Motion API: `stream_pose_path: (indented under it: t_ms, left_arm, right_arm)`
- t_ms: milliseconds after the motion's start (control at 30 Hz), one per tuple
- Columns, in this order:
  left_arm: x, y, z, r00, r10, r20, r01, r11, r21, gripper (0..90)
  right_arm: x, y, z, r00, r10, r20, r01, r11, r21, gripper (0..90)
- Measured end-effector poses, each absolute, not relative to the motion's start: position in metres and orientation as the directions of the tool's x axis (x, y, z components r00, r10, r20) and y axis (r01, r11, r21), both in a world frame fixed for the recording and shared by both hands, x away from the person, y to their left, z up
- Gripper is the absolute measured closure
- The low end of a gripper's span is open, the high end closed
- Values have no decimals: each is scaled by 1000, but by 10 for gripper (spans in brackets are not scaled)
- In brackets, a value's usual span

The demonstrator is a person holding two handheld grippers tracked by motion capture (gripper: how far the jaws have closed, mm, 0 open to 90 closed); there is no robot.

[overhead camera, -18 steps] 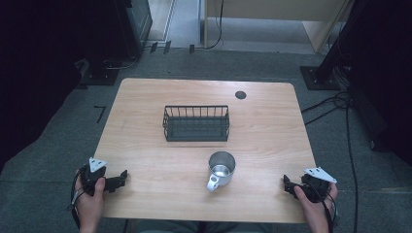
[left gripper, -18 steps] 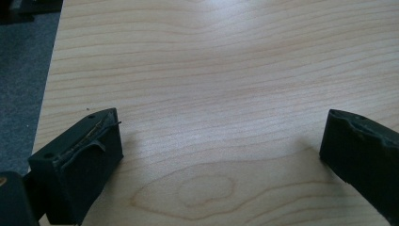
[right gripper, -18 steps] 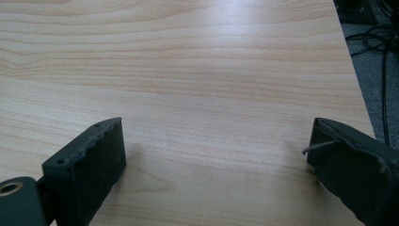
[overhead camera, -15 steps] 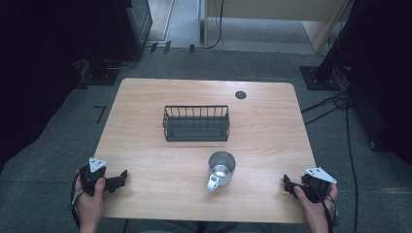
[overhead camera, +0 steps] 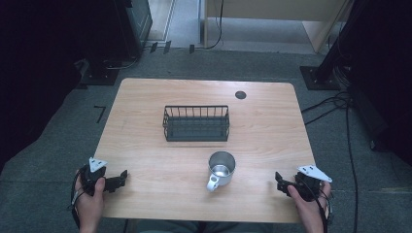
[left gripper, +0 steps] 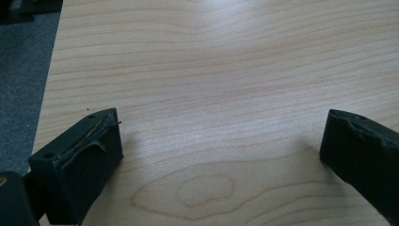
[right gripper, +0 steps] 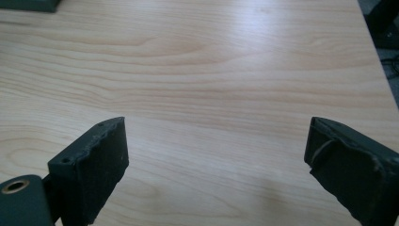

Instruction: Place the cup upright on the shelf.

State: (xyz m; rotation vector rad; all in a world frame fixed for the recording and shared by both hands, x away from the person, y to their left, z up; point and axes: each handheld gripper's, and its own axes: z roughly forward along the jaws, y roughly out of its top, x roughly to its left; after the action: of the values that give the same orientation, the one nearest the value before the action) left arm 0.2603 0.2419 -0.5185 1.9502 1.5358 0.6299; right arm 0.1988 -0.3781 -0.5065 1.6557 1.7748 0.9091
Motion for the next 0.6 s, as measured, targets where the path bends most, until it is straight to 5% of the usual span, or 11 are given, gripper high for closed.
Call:
stream_pose_path:
  t_ms: [600]
  left_arm:
    - [260,242,-518,229,973,16,704,-177,688,0]
  right_arm:
    - [208,-322,-490,-258,965,53,589,113,800,60]
